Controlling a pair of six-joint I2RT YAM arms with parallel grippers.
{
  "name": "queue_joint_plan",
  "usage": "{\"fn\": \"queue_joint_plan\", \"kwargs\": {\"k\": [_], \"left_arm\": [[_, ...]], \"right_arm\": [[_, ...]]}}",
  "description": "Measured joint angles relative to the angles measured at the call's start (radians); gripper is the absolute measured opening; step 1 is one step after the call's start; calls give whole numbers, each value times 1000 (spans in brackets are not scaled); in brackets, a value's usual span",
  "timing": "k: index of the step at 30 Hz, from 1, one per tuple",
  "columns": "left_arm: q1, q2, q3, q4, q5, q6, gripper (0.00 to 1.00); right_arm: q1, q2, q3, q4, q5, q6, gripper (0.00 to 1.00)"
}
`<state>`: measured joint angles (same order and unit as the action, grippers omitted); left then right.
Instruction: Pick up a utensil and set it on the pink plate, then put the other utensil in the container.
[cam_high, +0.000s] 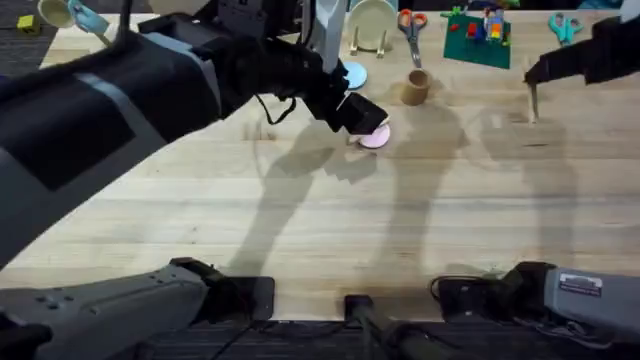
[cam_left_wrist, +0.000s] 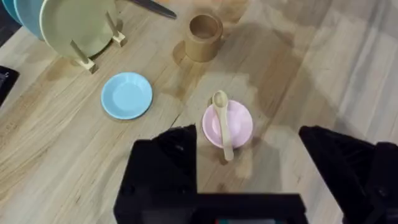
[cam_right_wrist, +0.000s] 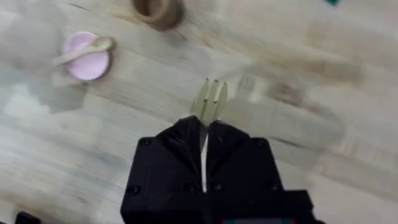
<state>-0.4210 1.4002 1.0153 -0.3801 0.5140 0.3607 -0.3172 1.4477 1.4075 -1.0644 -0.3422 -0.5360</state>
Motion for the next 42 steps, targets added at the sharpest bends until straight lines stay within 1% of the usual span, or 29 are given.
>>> {"fn": "queue_joint_plan", "kwargs": {"k": [4,9,14,19,23,27,32,36,38,42], "left_arm": [[0,0,0,3,4,0,995],[0,0,0,3,10,0,994],[0,0,0,3,11,0,994],[0,0,0,3,11,0,994],[0,0,0,2,11,0,994],[0,0,0,2,11,0,995],[0,0,0,2,11,0,994],[0,0,0,2,11,0,994],[0,0,0,2,11,0,995],[0,0,0,2,11,0,994]], "right_arm": [[0,-21,3,0,-87,-68,30],[0,-21,3,31,-228,-164,30],[0,-21,3,90,-363,-281,30],[-2,-20,3,98,-478,-410,30],[-31,-20,3,97,-588,-496,30],[-97,-12,3,96,-740,-585,30],[-168,55,3,97,-948,-693,30],[-177,137,3,117,-1069,-753,30],[-177,184,3,134,-1095,-768,30],[-168,260,3,153,-1100,-780,30]]}}
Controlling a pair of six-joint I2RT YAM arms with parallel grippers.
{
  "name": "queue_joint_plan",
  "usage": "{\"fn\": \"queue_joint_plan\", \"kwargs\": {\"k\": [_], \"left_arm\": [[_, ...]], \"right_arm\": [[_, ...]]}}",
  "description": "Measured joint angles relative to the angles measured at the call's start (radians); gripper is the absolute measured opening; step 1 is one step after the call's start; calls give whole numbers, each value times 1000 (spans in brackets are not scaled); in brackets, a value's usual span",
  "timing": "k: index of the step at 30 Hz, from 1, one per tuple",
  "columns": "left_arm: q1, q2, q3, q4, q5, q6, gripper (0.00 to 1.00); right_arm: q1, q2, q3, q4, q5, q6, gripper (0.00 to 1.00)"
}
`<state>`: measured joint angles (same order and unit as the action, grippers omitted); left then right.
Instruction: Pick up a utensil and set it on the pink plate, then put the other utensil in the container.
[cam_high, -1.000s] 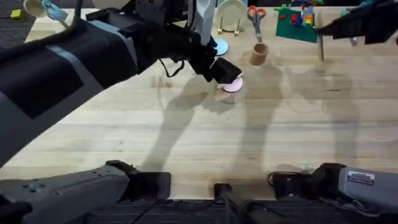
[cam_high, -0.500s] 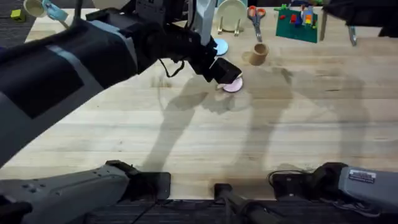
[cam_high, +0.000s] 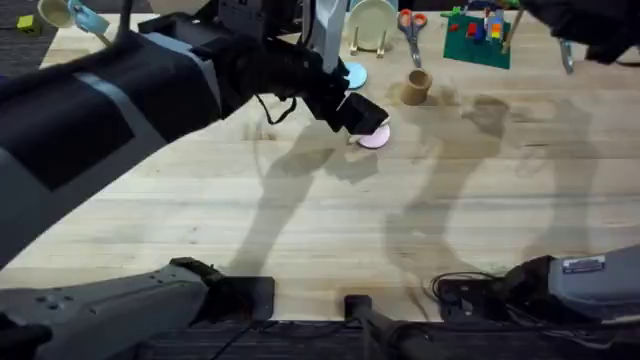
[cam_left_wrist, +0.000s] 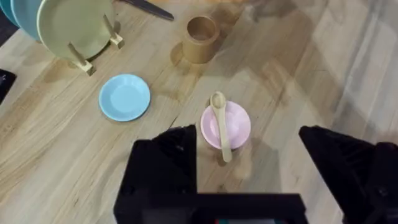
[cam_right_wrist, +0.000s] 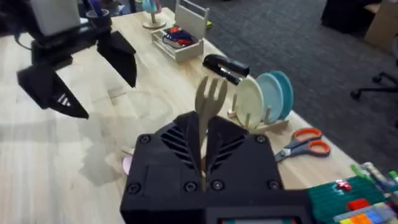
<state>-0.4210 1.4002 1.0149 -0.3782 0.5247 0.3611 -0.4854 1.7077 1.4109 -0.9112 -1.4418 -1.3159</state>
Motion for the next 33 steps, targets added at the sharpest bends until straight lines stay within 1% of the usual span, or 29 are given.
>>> {"fn": "queue_joint_plan", "kwargs": {"k": [9,15,24,33], "left_arm": [[0,0,0,0,0,0,995],[0,0,0,0,0,0,996],[0,0,0,0,0,0,995],[0,0,0,0,0,2,995]], "right_arm": [[81,75,0,13,-3,-80,30],[112,119,0,79,-17,-118,30],[185,209,0,183,-26,-122,31],[215,269,0,285,-27,-120,31]]}}
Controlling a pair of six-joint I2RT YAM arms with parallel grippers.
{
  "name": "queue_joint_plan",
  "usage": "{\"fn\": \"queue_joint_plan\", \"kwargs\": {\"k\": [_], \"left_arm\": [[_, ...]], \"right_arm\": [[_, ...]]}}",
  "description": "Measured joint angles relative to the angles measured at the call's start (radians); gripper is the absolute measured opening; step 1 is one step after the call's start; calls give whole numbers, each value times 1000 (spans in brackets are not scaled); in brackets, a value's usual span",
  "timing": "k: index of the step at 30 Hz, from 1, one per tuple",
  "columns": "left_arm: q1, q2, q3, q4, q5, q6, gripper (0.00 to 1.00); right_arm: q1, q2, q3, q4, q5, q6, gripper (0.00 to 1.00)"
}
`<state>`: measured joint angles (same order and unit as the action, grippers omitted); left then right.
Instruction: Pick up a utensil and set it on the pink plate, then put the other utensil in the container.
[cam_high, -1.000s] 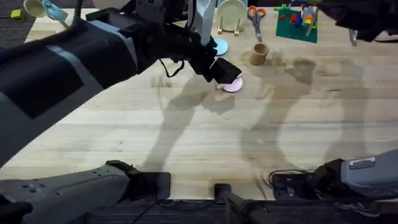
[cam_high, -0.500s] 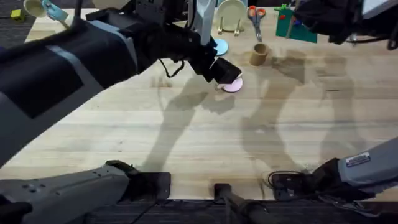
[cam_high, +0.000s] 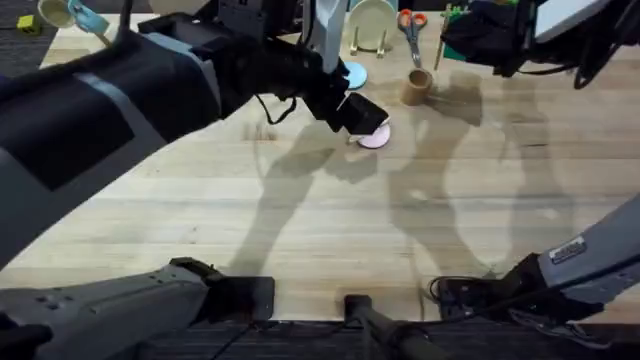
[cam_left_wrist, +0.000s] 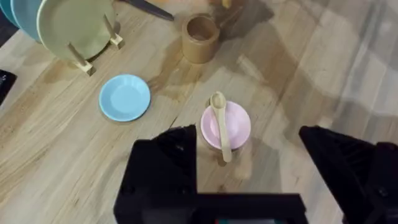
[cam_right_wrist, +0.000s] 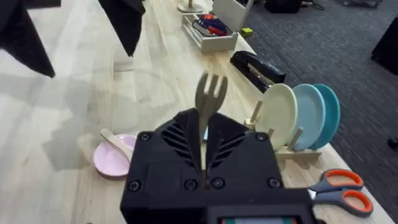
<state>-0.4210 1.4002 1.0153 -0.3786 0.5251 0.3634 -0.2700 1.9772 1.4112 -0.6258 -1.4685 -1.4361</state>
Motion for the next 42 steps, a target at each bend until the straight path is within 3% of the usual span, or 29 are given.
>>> {"fn": "queue_joint_plan", "kwargs": {"k": [24,42], "left_arm": [[0,0,0,0,3,0,994],[0,0,0,0,3,0,994]], "right_arm": [[10,201,0,173,2,18,31],[18,246,0,187,3,21,36]]}}
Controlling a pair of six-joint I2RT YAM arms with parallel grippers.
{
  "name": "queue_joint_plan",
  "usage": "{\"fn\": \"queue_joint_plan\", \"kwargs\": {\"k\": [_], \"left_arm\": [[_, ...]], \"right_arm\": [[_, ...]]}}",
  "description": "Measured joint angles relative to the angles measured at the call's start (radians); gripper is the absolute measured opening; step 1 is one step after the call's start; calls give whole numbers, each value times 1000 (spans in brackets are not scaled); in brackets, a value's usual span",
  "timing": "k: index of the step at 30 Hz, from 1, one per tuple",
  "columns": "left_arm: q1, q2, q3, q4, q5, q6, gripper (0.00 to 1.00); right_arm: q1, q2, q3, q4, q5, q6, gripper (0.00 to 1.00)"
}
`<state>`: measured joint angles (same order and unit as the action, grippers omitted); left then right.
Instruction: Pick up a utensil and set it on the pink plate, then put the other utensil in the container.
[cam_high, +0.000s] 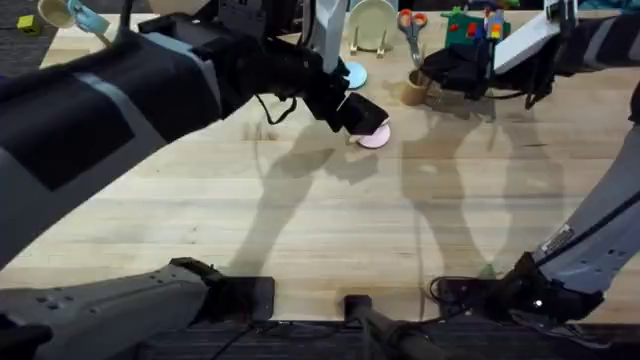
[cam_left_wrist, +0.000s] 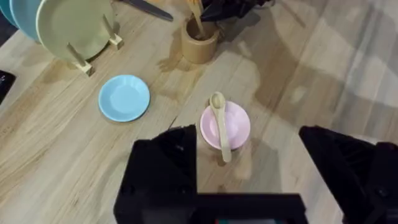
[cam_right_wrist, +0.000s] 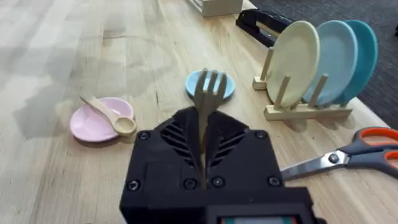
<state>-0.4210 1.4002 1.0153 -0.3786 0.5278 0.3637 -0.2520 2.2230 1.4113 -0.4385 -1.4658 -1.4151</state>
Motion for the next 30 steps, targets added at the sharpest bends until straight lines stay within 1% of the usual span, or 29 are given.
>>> {"fn": "queue_joint_plan", "kwargs": {"k": [2,5,7,16,22,24,27,29,30], "left_arm": [[0,0,0,0,0,0,994],[0,0,0,0,0,0,994],[0,0,0,0,0,0,995],[0,0,0,0,0,0,995],[0,0,0,0,0,0,994],[0,0,0,0,0,0,995],[0,0,0,0,0,0,994],[0,0,0,0,0,0,995],[0,0,0,0,0,0,993]], "right_arm": [[0,0,0,0,0,0,69],[0,0,0,0,0,0,81],[0,0,0,0,0,0,116],[0,0,0,1,0,0,350],[0,0,0,1,0,1,401],[0,0,0,1,0,2,448],[0,0,0,3,0,19,544],[0,0,3,4,2,39,647],[0,0,6,4,6,51,673]]}}
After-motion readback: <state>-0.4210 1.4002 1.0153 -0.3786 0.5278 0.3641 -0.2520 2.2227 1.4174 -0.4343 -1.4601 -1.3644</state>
